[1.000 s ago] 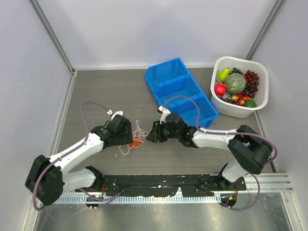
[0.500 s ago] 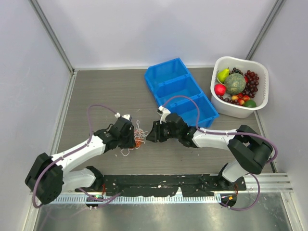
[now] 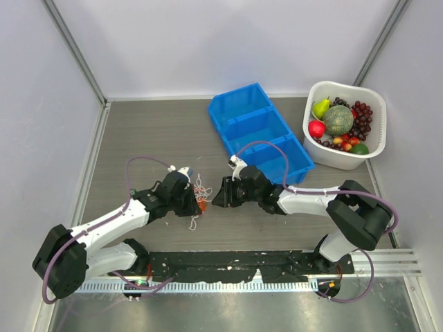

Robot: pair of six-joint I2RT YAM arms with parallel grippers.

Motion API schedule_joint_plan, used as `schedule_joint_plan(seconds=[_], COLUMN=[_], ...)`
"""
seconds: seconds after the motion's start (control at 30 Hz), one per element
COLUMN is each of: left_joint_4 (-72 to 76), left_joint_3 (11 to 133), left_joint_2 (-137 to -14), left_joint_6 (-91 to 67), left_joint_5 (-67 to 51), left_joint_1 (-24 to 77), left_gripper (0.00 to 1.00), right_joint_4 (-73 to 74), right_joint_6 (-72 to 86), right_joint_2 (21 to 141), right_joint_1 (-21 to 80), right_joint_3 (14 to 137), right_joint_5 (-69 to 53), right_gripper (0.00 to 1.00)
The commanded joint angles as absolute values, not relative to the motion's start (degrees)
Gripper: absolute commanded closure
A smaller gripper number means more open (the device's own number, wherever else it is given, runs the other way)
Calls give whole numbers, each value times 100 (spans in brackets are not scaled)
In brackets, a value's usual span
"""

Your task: Untangle the cables

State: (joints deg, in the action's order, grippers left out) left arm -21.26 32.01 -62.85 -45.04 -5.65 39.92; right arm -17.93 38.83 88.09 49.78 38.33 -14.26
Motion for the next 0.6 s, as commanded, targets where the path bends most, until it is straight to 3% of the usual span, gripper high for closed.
schedule_joint_plan(seconds=[0.0, 0.07, 0.17, 0.23, 0.37, 0.57], left_joint_4=[-2065, -2066, -1969, -1803, -1153, -1089], left_joint_3=[3498, 3542, 3498, 3428, 3121, 3067], left_joint_2=[-6013, -5784, -5643, -5721, -6090, -5829], left_joint_6=[-4526, -4553, -4579, -4623, -4930, -4931], left_joint_5=[-852, -958, -1010, -1107, -1327, -1204], left_joint_1=[4034, 4025, 4025, 4034, 4034, 4069], left_gripper=[100, 100, 86, 83, 99, 100], right_joint_4=[-2250, -2320, -2399, -2435, -2400, -2118], right_joint_6=[3911, 3911, 3937, 4007, 4069, 3921], right_joint_2=[8718, 8754, 8824, 8894, 8807, 8228], right_joint_1=[5080, 5185, 5273, 5282, 5273, 5369], right_joint_3=[3814, 3867, 3963, 3990, 3920, 3508], right_joint_5=[-1669, -1705, -1688, -1653, -1495, -1002], right_gripper=[60, 60, 59, 59, 59, 59])
